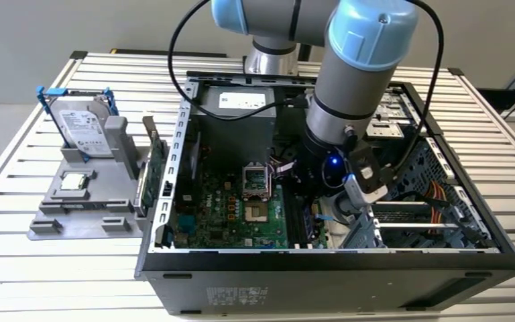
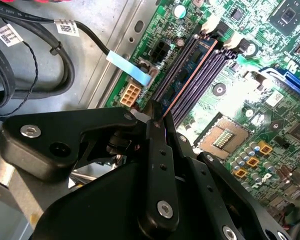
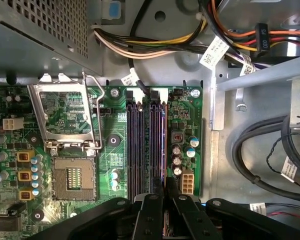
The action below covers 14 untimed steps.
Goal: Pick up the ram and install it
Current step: 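Press down the ram until it locks into place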
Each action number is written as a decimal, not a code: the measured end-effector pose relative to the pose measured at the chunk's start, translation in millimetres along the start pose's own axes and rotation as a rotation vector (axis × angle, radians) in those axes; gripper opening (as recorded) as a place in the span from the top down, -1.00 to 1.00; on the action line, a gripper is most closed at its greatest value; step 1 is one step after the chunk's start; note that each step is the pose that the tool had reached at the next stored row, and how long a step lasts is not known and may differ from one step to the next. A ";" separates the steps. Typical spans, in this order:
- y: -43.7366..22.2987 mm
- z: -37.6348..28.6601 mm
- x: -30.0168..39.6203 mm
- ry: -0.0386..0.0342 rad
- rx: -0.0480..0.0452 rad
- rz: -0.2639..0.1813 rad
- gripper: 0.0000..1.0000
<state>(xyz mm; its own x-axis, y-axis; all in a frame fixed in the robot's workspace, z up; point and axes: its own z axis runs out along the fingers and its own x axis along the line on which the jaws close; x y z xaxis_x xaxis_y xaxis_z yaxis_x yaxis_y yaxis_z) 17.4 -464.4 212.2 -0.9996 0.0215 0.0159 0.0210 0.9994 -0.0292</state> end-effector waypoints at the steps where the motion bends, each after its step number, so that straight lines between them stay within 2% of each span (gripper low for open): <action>1: 0.0 0.8 0.0 0.0000 0.0000 0.000 1.00; 14: 0.1 4.2 0.0 0.0001 0.0001 0.000 1.00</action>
<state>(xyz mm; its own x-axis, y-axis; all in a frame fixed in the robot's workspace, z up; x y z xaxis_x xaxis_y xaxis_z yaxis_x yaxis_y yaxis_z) 17.3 -464.4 207.9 -0.9996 0.0219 0.0160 0.0214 0.9993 -0.0293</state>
